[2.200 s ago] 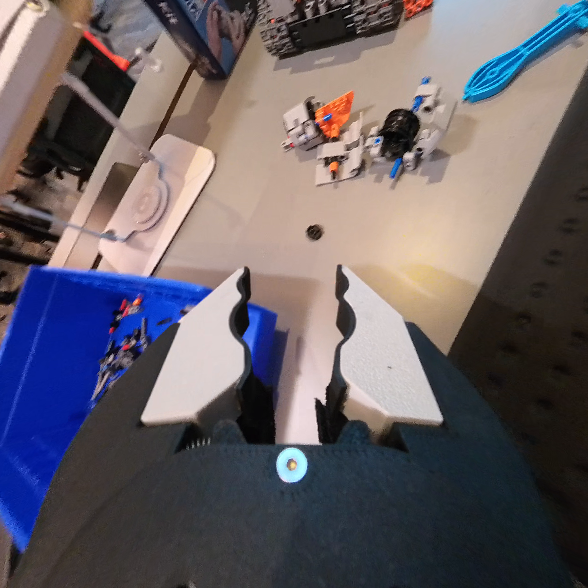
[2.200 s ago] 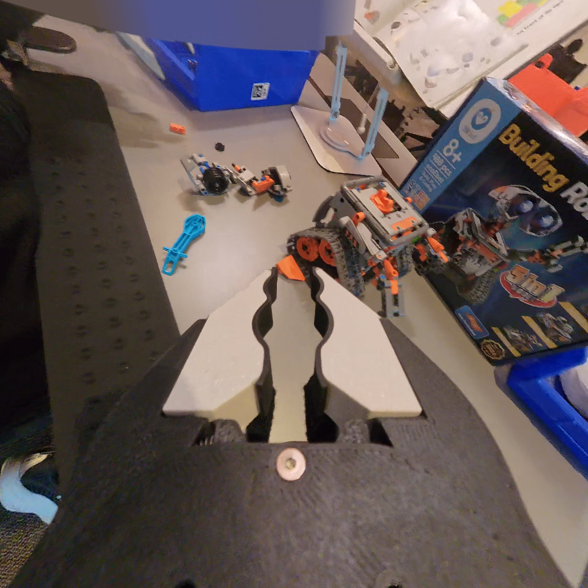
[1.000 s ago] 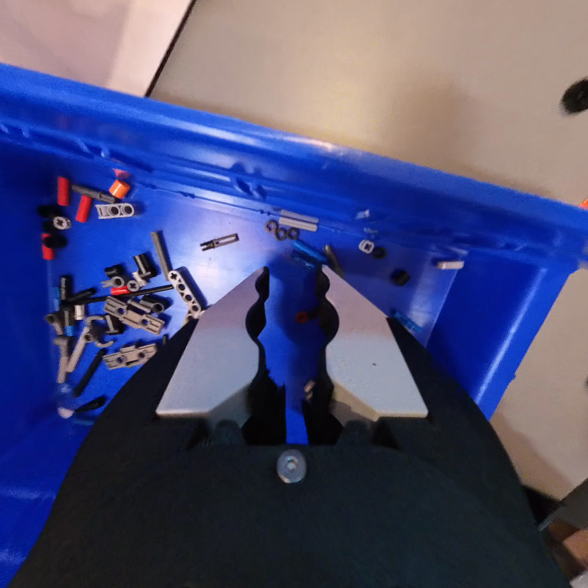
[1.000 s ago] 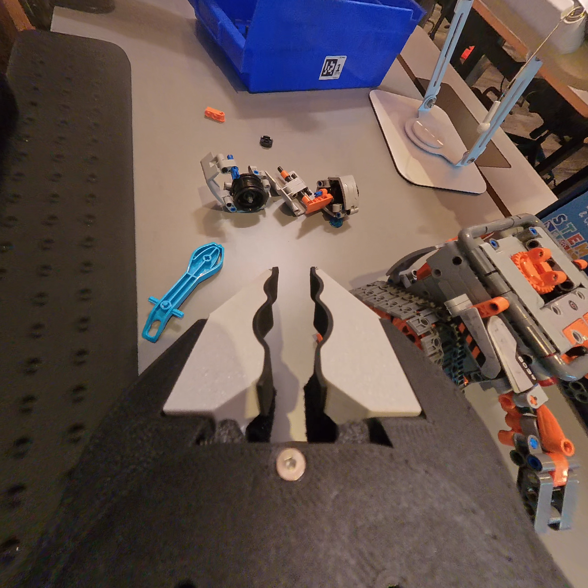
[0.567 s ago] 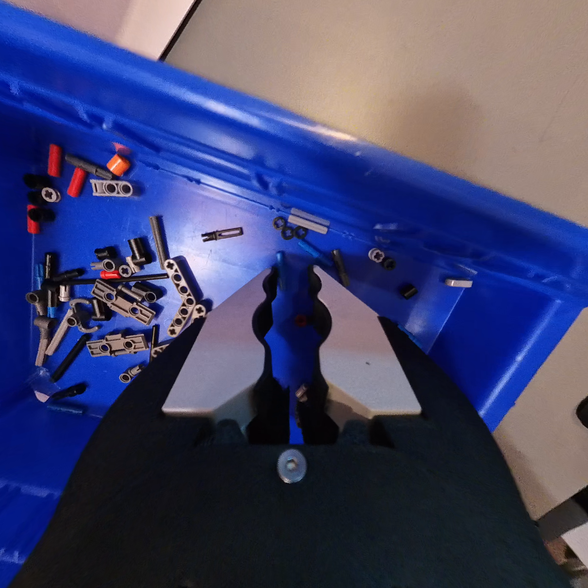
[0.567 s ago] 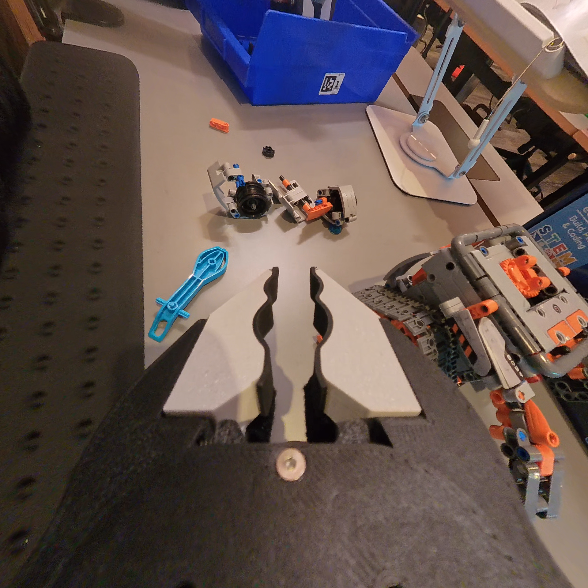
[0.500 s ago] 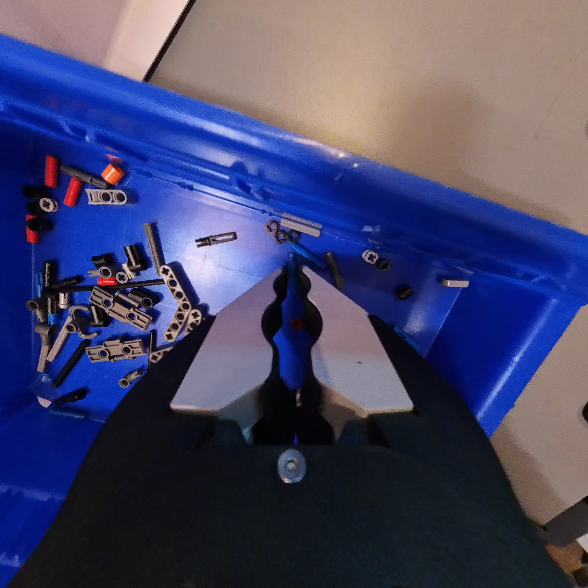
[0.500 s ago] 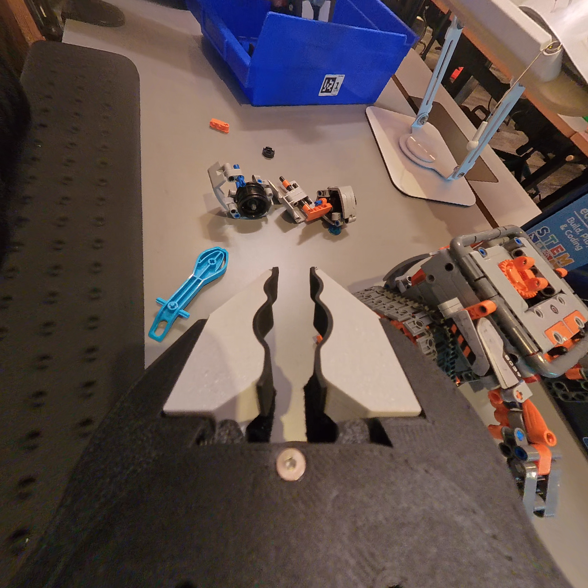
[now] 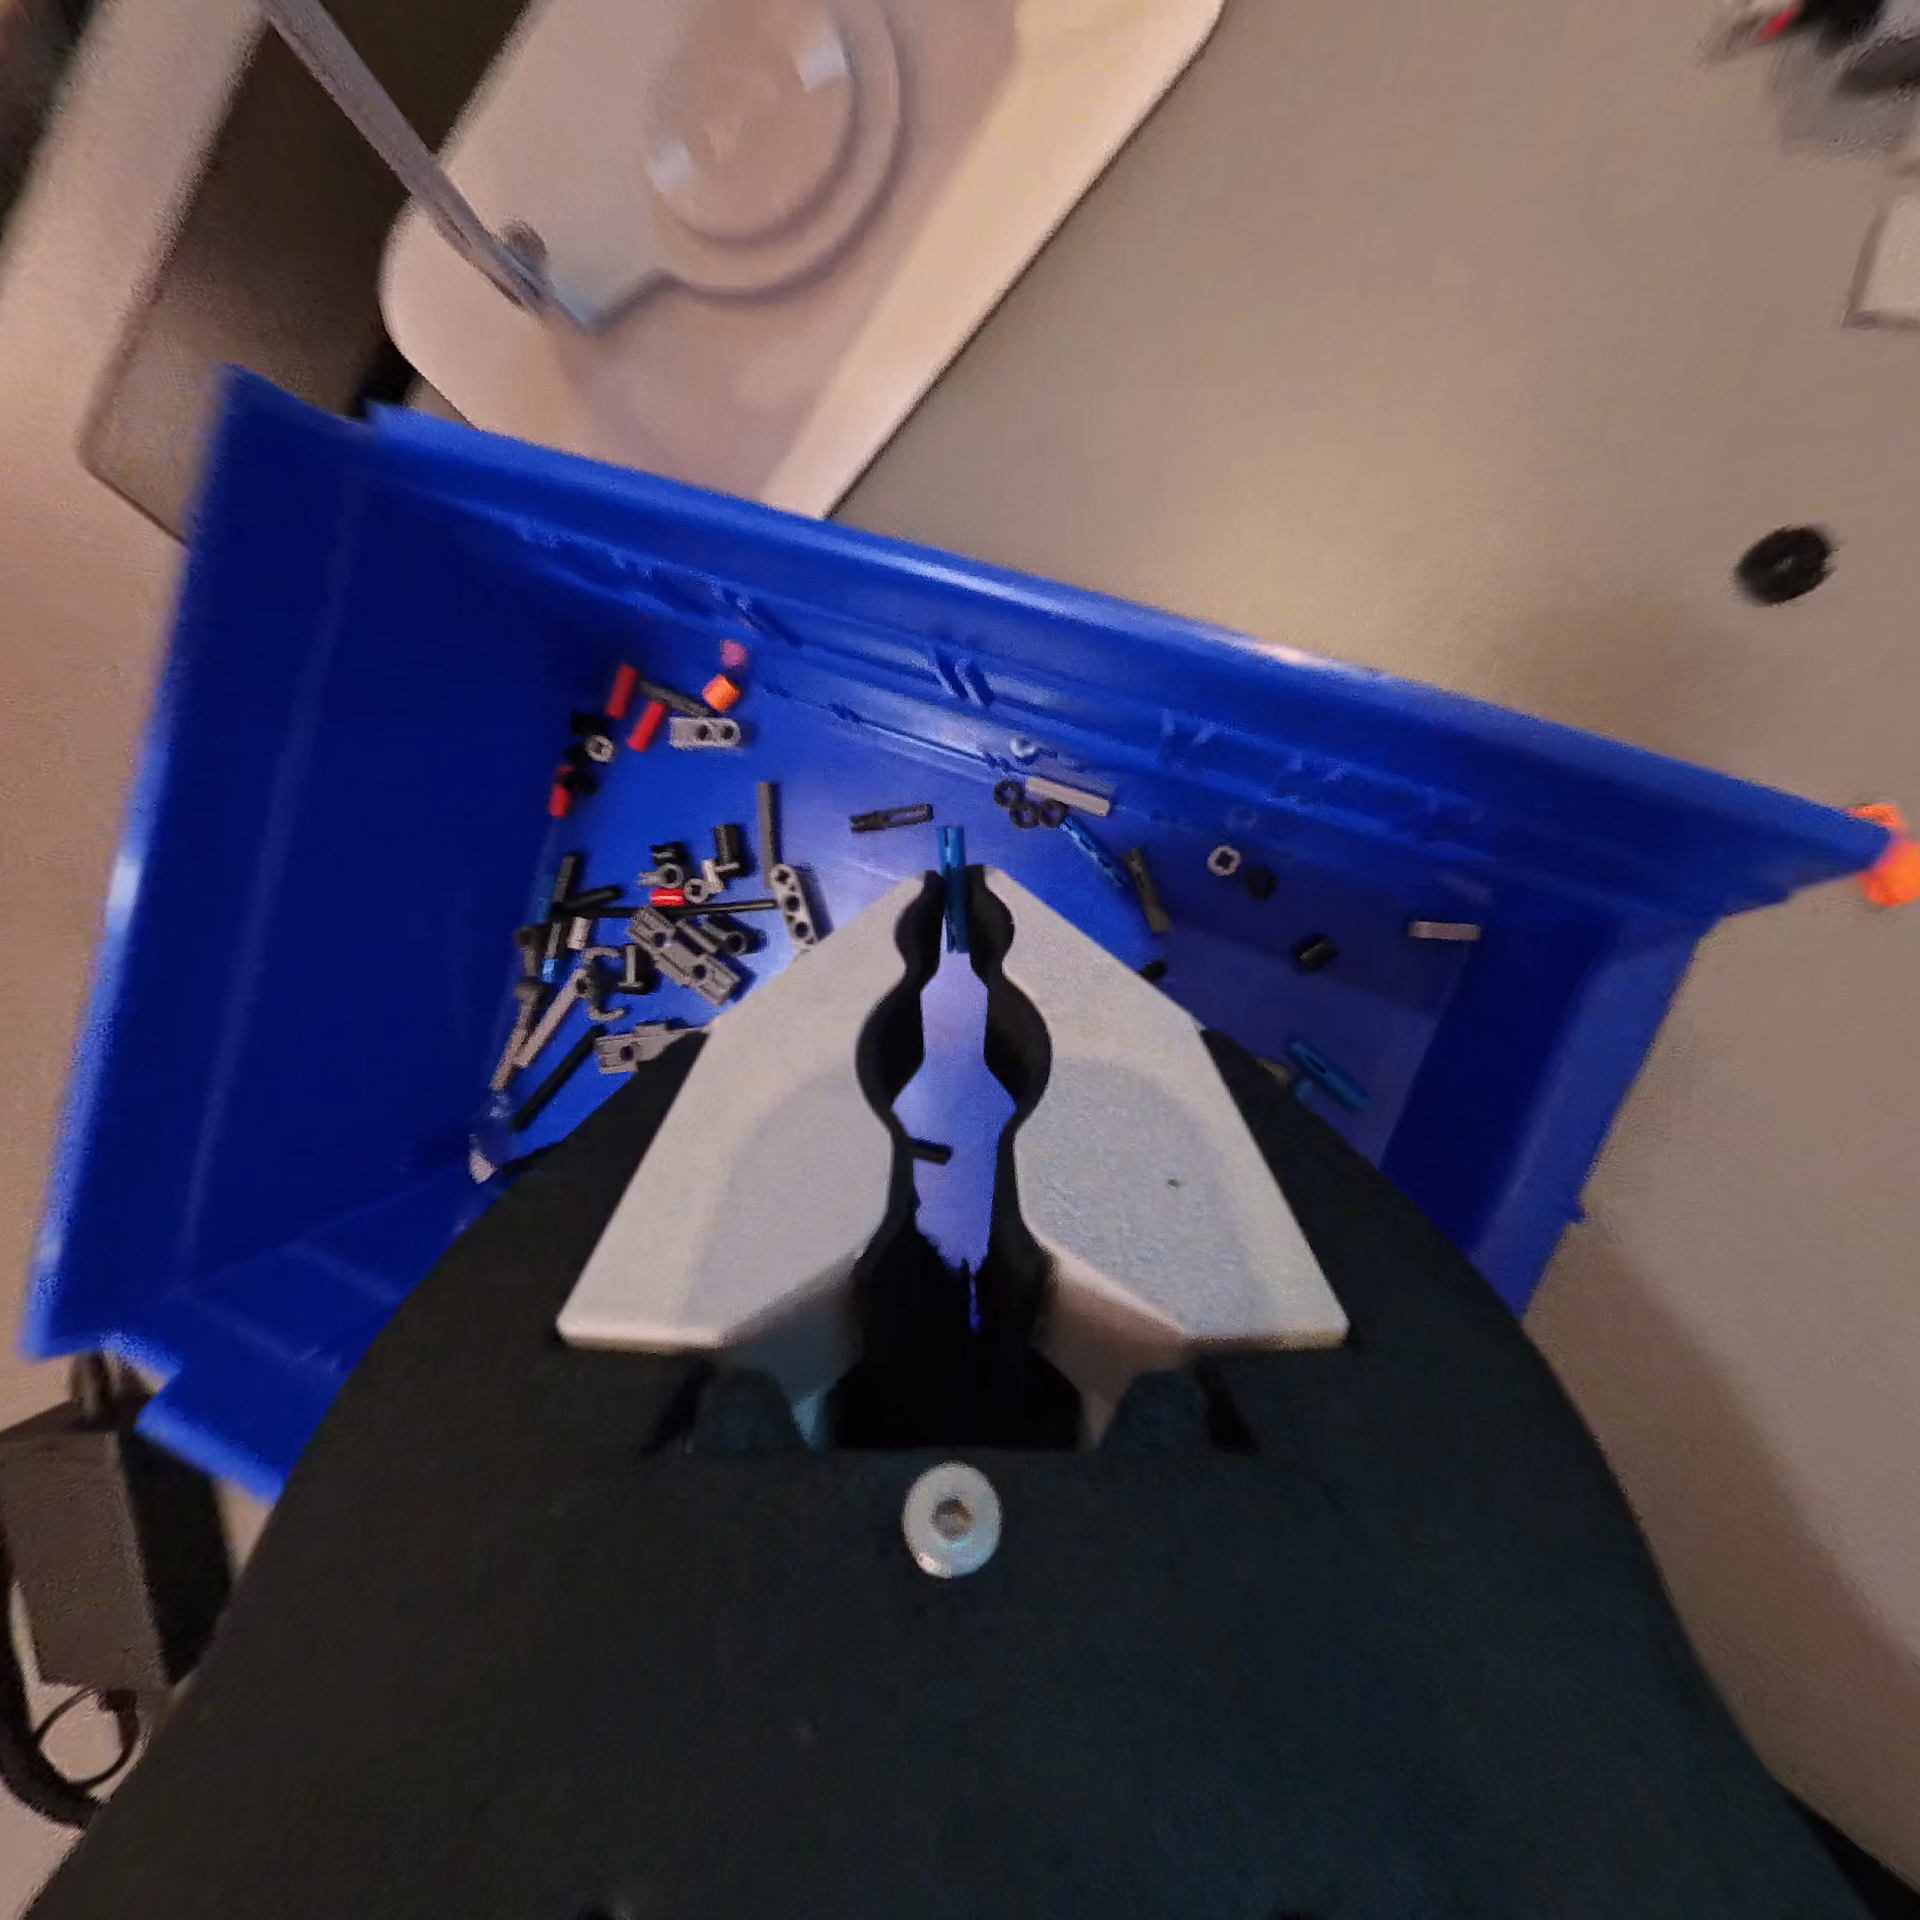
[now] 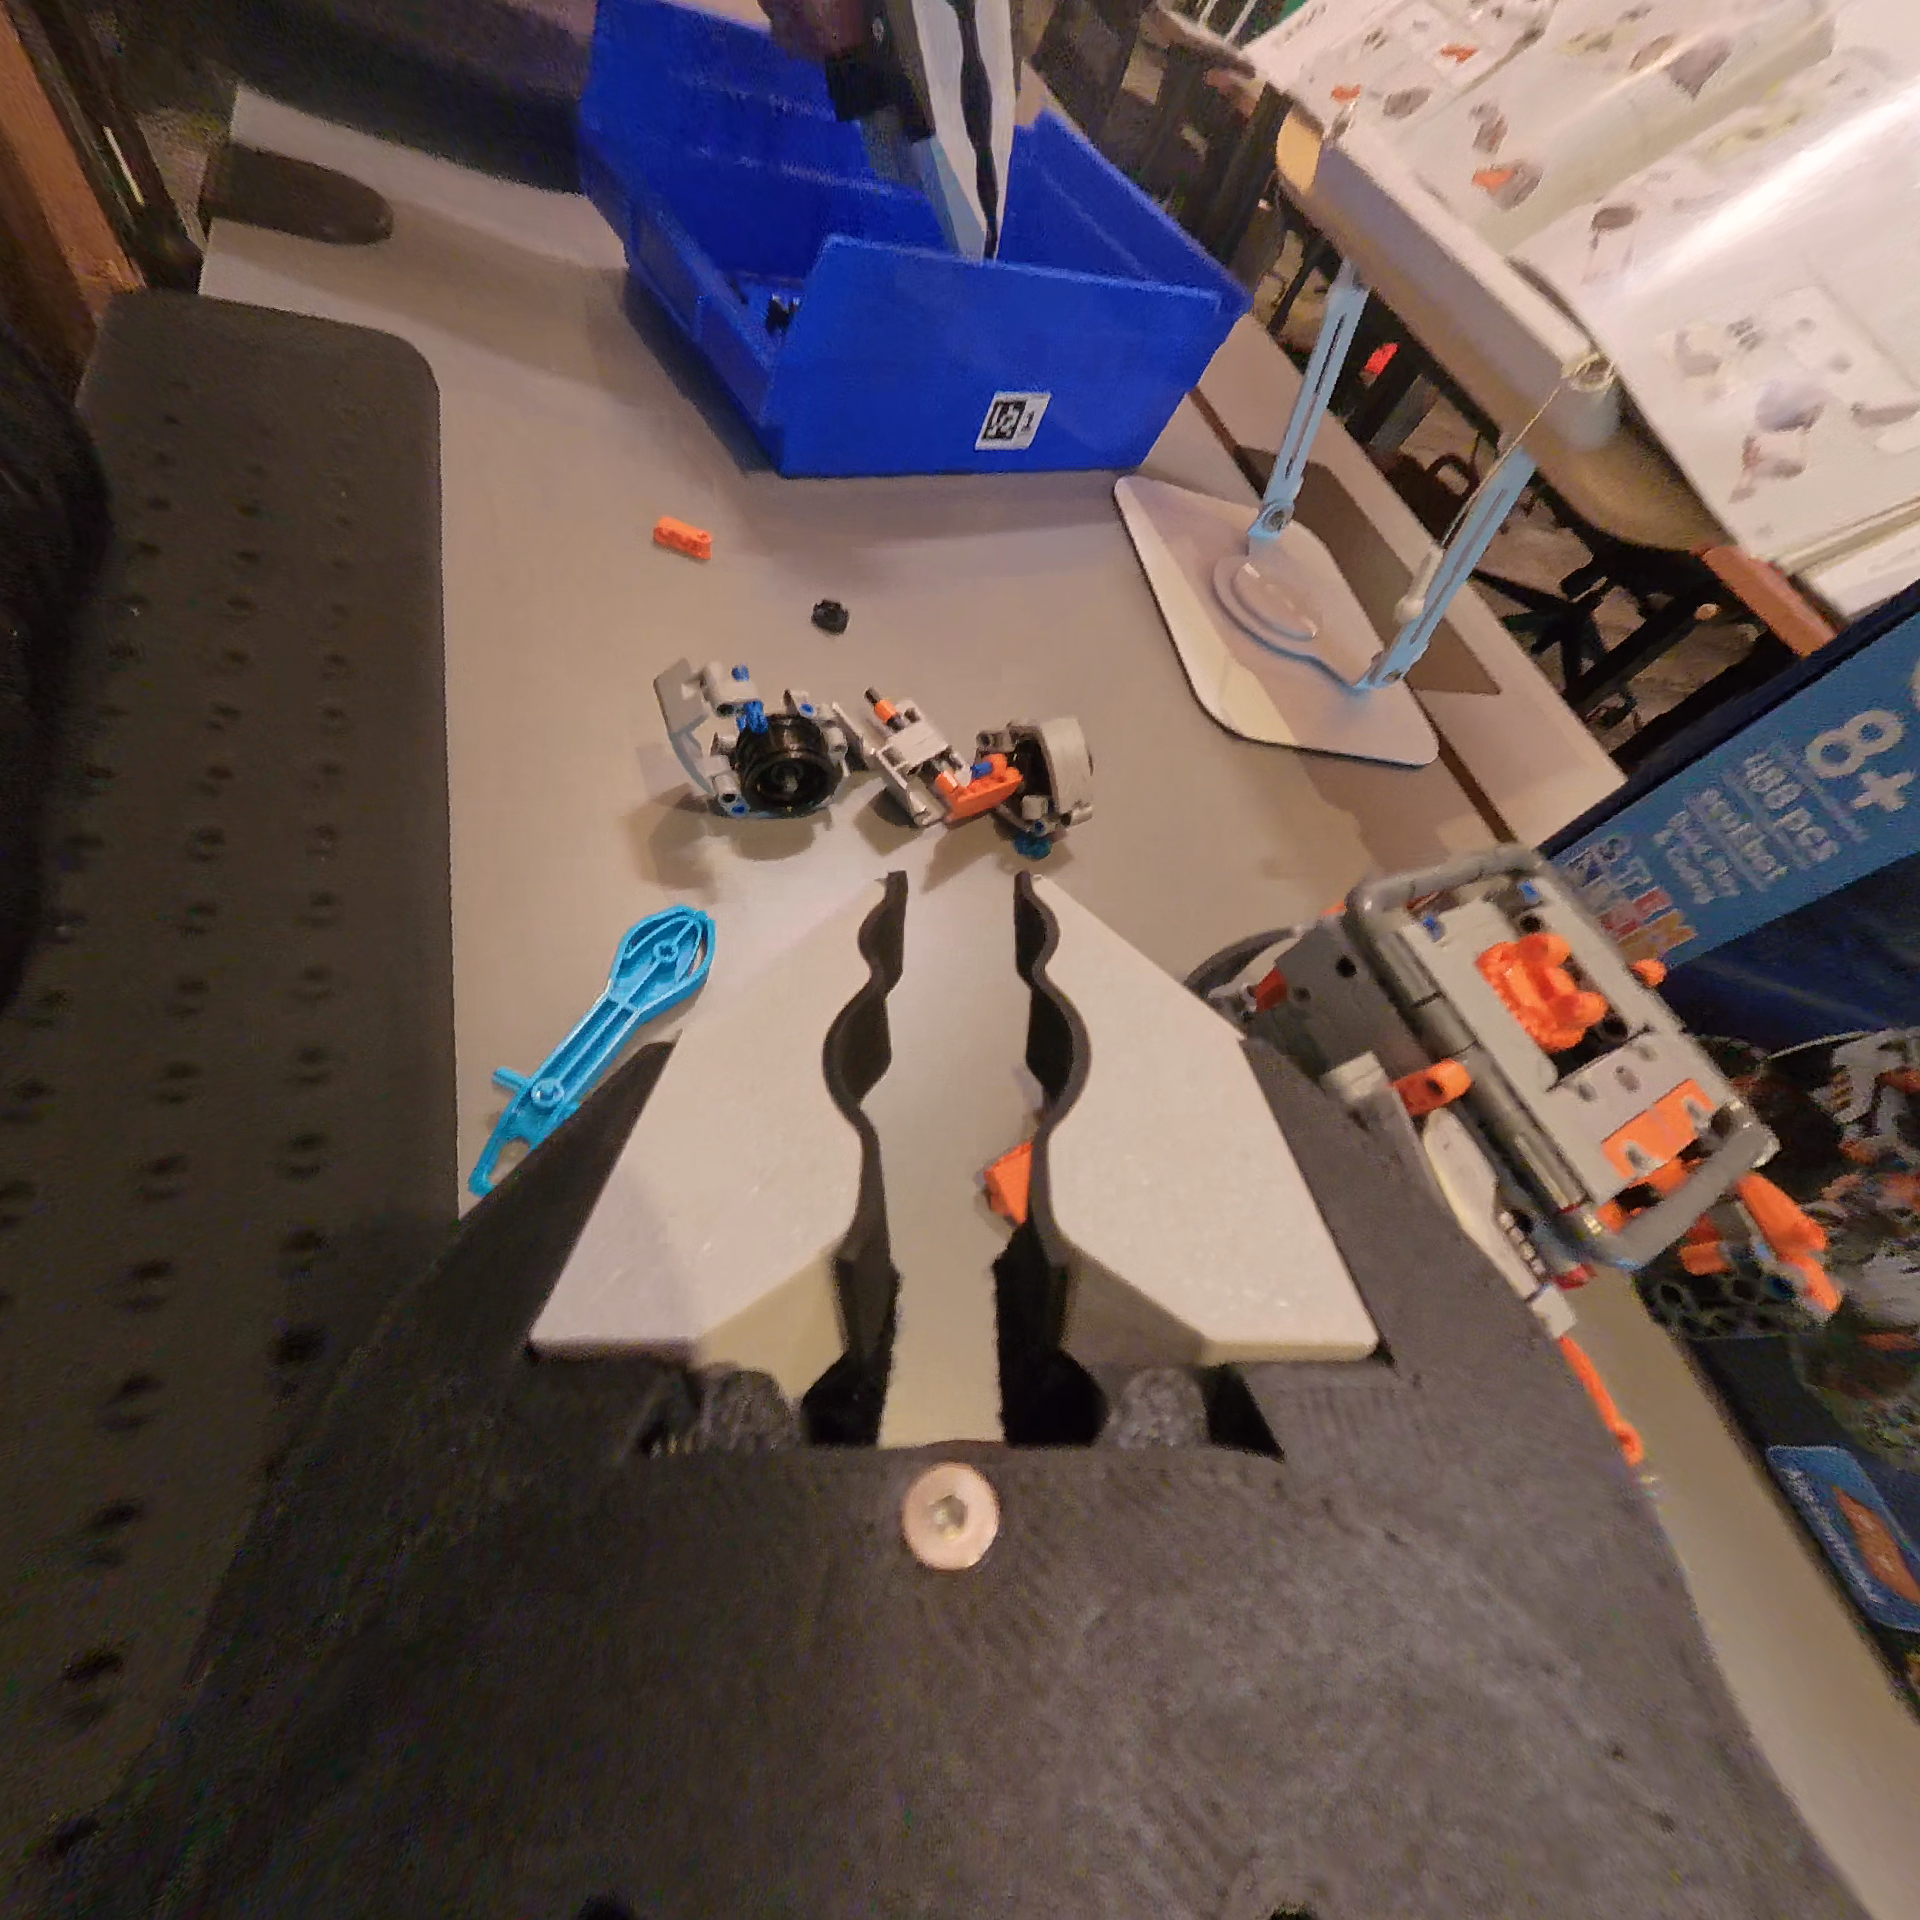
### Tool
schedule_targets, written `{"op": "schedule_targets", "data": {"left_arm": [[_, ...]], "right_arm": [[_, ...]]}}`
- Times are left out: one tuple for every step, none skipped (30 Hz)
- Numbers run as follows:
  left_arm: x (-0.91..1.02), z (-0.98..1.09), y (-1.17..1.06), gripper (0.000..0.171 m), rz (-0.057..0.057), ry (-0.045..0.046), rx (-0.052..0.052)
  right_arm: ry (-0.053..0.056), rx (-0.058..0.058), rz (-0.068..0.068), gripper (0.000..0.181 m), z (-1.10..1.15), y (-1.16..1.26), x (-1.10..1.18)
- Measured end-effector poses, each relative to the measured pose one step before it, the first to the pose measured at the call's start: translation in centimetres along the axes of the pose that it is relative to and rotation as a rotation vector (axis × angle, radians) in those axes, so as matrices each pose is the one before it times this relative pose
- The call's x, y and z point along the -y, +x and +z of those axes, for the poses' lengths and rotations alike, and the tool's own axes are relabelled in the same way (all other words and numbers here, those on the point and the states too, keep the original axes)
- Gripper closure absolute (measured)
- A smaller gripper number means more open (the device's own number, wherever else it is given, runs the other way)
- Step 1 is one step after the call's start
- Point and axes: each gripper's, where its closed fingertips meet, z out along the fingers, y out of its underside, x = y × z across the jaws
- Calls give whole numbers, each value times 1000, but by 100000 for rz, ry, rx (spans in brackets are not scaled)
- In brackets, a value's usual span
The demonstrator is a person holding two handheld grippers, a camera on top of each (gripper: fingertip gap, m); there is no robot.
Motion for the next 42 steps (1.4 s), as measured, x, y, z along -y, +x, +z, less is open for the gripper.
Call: {"op": "schedule_targets", "data": {"left_arm": [[650, -1262, 3, 169, 64, 3265, 804], [889, -1270, 160, 169, -207, 4106, 509], [1025, -1165, 485, 169, 246, 4069, -552], [1128, -1016, 773, 169, 1139, 3653, -1028], [1235, -818, 935, 169, 2172, 3491, -656], [1239, -567, 1219, 170, 2489, 2868, -1334], [1321, -306, 1339, 170, 2826, 2910, -1266], [1380, -47, 1503, 170, 3169, 3044, -1680], [1316, 214, 1695, 170, 3232, 2699, -2851], [1128, 440, 1577, 170, 3256, 1825, -2378], [1106, 593, 1408, 170, 3266, 2171, -1740], [1059, 744, 1483, 170, 2354, 2627, -2972], [914, 875, 1358, 170, 2767, 2392, -2739], [698, 912, 904, 170, 3961, 1626, -330], [496, 909, 654, 170, 3888, 781, 572], [486, 805, 510, 170, 4413, 1291, 1296], [407, 727, 135, 170, 5314, 1163, 3736], [74, 703, -58, 170, 4995, -1005, 4738], [88, 603, -51, 170, 5916, -1011, 4934], [329, 431, -32, 170, 6634, 353, 5257], [318, 391, 146, 170, 5672, -159, 3638], [247, 366, 0, 170, 5736, -802, 4215], [314, 284, -18, 170, 5927, -128, 4200], [359, 251, 139, 170, 4060, 523, 2237], [378, 234, 124, 170, 1869, 930, 1502], [338, 207, 50, 170, 1716, 1012, 1631], [275, 168, -6, 170, 2076, 933, 1821], [207, 168, 29, 170, 1487, 643, 1250], [121, 183, 38, 170, 1063, 300, 884], [92, 133, -3, 170, 1444, 390, 1257], [108, 82, 3, 170, 1285, 663, 1086], [77, 79, 80, 170, 476, 352, 430], [71, 62, 4, 170, 334, 372, 816], [103, 34, 46, 170, 311, 644, 389], [18, 70, 100, 170, -165, 41, -199], [-21, 57, -46, 170, 174, -50, 935], [85, -1, -143, 170, 592, 860, 1810], [62, 25, -54, 170, 229, 580, 971], [-38, 63, -118, 171, 861, -137, 1631], [-107, 49, -185, 170, 3104, -694, 2805], [-111, 68, -37, 170, 3545, -811, 2096], [19, 37, 22, 170, 1915, -16, 1447]], "right_arm": [[535, -636, -827, 162, 33, 157, 652], [311, -541, -708, 162, 68, 167, 654], [-57, -25, -993, 161, 141, 96, 642], [-215, 124, -1800, 161, 173, 38, 670], [-234, -527, -2382, 161, 215, 133, 701], [-68, -554, -2428, 160, 247, 146, 755], [570, 17, -2199, 159, 296, 71, 869], [1286, 273, -1747, 159, 378, 17, 947], [1474, 254, -1215, 159, 484, 7, 916], [1037, 502, -917, 158, 592, -61, 758], [896, 536, -1065, 157, 654, -121, 631], [1344, 184, -905, 157, 658, -122, 581], [1576, 556, 42, 157, 651, -172, 498], [1434, 388, 985, 157, 603, -146, 354], [1390, -443, 1641, 157, 501, 10, 218], [1520, -185, 2475, 157, 391, 8, 117], [1788, 391, 3130, 156, 250, -35, 51], [1968, 95, 3472, 156, 128, 61, -2], [1732, 381, 3732, 156, 67, 83, -86], [1504, 1212, 3798, 156, 58, 9, -120], [1370, 962, 3561, 156, 44, 66, -141], [906, -138, 3188, 156, 37, 264, -219], [323, -360, 2583, 156, 52, 330, -291], [245, -209, 2161, 157, 22, 323, -249], [659, 9, 2306, 157, -18, 300, -135], [924, 650, 2672, 157, -46, 199, -54], [971, 766, 2580, 156, -34, 147, -14], [857, 127, 1891, 156, -35, 174, -26], [489, -437, 1007, 156, -21, 189, -73], [51, -404, 351, 155, 8, 129, -113], [-52, -370, 27, 155, 23, 83, -97], [78, -396, 44, 155, 41, 62, -45], [176, -297, 138, 155, 59, 61, -21], [124, -276, 117, 155, 77, 61, -24], [27, -135, 194, 155, 88, 45, -36], [-60, 66, 299, 154, 94, 13, -67], [-227, -287, 122, 154, 100, 48, -105], [-396, -848, -247, 154, 75, 111, -127], [-307, -657, -434, 154, 65, 65, -114], [105, -296, -266, 154, 26, -6, -27], [276, -363, -66, 154, 4, 23, 29], [367, -481, -8, 154, -16, 59, 55]]}}
